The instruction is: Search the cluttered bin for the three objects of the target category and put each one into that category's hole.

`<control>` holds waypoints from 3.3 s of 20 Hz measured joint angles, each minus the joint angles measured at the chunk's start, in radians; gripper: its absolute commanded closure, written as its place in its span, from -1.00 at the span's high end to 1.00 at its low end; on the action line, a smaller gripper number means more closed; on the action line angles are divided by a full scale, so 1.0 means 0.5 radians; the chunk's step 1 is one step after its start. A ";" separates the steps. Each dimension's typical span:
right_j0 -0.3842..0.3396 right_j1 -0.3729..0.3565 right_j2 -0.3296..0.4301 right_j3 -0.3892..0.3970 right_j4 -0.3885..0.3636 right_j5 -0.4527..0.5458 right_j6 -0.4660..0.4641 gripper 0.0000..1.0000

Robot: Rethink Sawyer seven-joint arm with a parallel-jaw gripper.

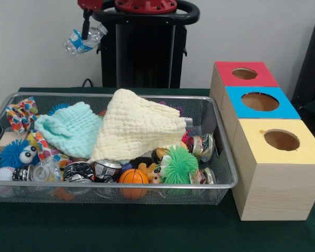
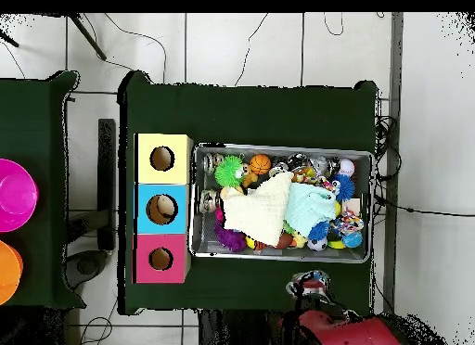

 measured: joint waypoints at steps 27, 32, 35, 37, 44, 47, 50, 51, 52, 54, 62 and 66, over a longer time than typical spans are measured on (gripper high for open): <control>1.447 0.446 -0.624 -0.438 0.318 0.022 0.952 -1.00; 1.657 0.619 -0.722 -0.669 0.416 0.041 1.087 -1.00; 1.779 0.700 -0.779 -0.784 0.495 0.056 1.176 -1.00; 1.833 0.723 -0.808 -0.827 0.538 0.076 1.220 -1.00; 1.996 0.746 -0.955 -0.930 0.672 0.243 1.374 -1.00; 2.066 0.755 -1.012 -0.964 0.702 0.271 1.423 -1.00; 2.161 0.773 -1.091 -1.008 0.722 0.301 1.483 -1.00; 2.183 0.778 -1.107 -1.018 0.728 0.308 1.498 -1.00; 2.194 0.780 -1.115 -1.024 0.731 0.312 1.507 -1.00; 2.264 0.799 -1.170 -1.061 0.757 0.342 1.561 -1.00; 2.418 0.873 -1.279 -1.206 0.845 0.470 1.701 -1.00; 2.475 0.898 -1.307 -1.272 0.888 0.524 1.743 -1.00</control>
